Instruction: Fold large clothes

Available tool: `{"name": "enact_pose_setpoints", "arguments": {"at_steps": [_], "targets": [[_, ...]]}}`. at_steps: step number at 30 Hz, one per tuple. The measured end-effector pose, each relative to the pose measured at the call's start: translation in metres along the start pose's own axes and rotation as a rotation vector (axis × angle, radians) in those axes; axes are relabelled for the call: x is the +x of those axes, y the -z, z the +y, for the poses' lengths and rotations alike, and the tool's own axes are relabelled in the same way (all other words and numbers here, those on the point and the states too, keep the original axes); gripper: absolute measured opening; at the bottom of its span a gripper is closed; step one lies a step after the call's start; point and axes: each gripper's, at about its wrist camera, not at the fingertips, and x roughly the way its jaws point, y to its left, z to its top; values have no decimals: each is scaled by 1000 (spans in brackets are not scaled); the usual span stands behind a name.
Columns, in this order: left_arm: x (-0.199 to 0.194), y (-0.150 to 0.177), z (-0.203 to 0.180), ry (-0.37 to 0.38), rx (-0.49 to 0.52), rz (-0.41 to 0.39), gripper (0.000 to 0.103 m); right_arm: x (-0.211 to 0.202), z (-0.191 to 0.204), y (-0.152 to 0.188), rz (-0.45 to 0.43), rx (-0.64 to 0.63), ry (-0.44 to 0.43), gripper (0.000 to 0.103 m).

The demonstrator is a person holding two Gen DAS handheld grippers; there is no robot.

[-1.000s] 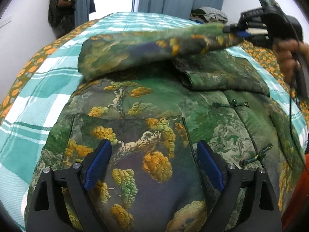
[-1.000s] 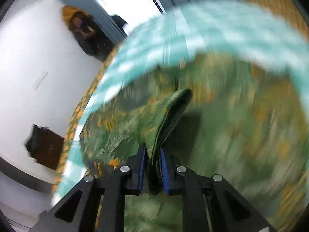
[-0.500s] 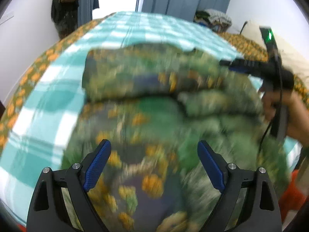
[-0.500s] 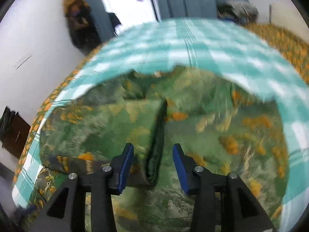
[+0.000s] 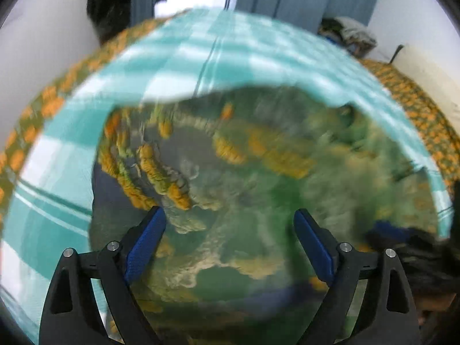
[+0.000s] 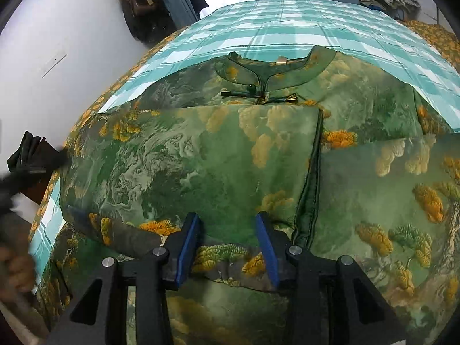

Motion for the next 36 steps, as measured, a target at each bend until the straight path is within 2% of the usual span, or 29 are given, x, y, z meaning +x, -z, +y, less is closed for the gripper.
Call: {"name": "enact_pose_setpoints", "arguments": {"at_steps": [1,4,8,11,17,19,22,26,28,33,36], "targets": [[11,8,3,2,13,13,91,0,0,1,0,-5,1,41],[18,21,-1,-11,59,-13,91,-1,1,4,1,-29,13,41],[15,18,-4,-22,68,-3,92,0,3,7,-9,-37,27,41],[-1,8,-17,-65,88,11,92,0,3,6,-11,-34,25,41],[-37,-25,-37,34,54,-89,94,0,2,7,-19,-33,22,41],[-30,-38,-44,35,59,-110,94,0,4,7,-18,-41,31,41],[-6,-48,-45,-9,57,-111,94,-1,6,7,-16,-48,38,41],[40,-44,-22,-17,-35,-25,94,-1,9,7,-21,-62,54,41],[58,-38,-14,-6,-28,1,96,0,11,9,-28,-77,65,41],[60,-32,-22,-32,21,-14,99,2,14,11,-38,-103,90,41],[48,-33,-24,-32,25,-20,99,1,15,10,-41,-111,101,41]]}}
